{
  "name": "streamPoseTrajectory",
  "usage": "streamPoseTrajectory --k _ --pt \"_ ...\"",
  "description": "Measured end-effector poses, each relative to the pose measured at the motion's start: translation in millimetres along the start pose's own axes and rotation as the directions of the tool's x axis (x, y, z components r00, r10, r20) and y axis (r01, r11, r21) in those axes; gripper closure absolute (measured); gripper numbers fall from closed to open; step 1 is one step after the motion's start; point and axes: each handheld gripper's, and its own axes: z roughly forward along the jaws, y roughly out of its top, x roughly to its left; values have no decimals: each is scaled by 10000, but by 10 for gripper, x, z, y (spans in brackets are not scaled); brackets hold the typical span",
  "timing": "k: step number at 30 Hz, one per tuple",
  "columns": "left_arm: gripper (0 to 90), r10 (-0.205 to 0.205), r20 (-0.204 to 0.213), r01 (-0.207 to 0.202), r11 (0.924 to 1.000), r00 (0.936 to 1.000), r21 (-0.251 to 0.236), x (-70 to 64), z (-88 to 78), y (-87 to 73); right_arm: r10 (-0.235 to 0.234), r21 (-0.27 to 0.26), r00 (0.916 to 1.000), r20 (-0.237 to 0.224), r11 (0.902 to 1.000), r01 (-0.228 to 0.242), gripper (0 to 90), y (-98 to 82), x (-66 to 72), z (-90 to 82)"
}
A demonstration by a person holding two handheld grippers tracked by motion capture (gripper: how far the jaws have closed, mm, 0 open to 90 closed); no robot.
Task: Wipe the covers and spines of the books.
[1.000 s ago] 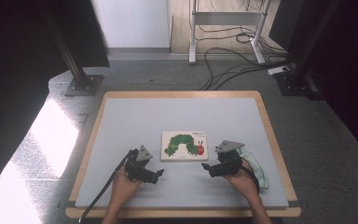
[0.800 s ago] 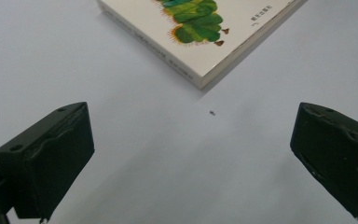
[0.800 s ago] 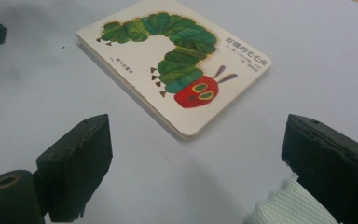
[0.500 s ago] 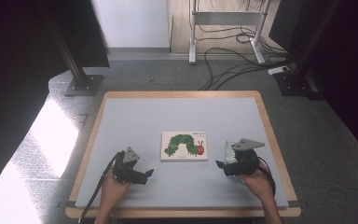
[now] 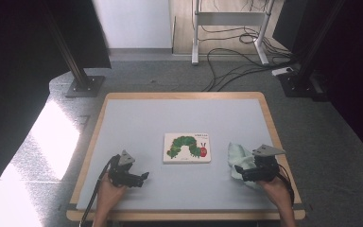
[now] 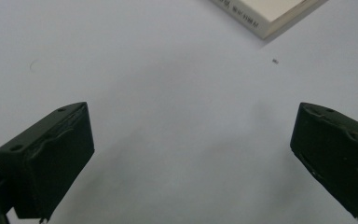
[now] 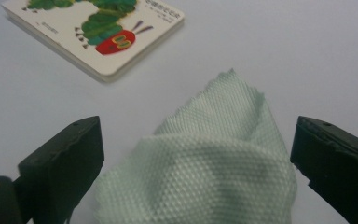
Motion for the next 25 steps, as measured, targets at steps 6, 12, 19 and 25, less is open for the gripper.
streamPoseTrajectory --k 6,12,19,25 --pt "0 -115 -13 115 9996 9999 250 36 30 -95 296 288 9995 126 9991 -300 0 -219 -77 36" --pt "0 -226 179 220 9991 9996 352 54 45 -93 641 764 9979 52 9950 -644 0 -428 -132 154" --pt "0 -234 157 229 9992 9996 325 51 47 -97 554 912 9984 136 9942 -564 0 -464 -123 191" --pt "0 -228 141 223 9992 9996 330 49 48 -96 597 913 9981 128 9940 -606 0 -470 -124 191"
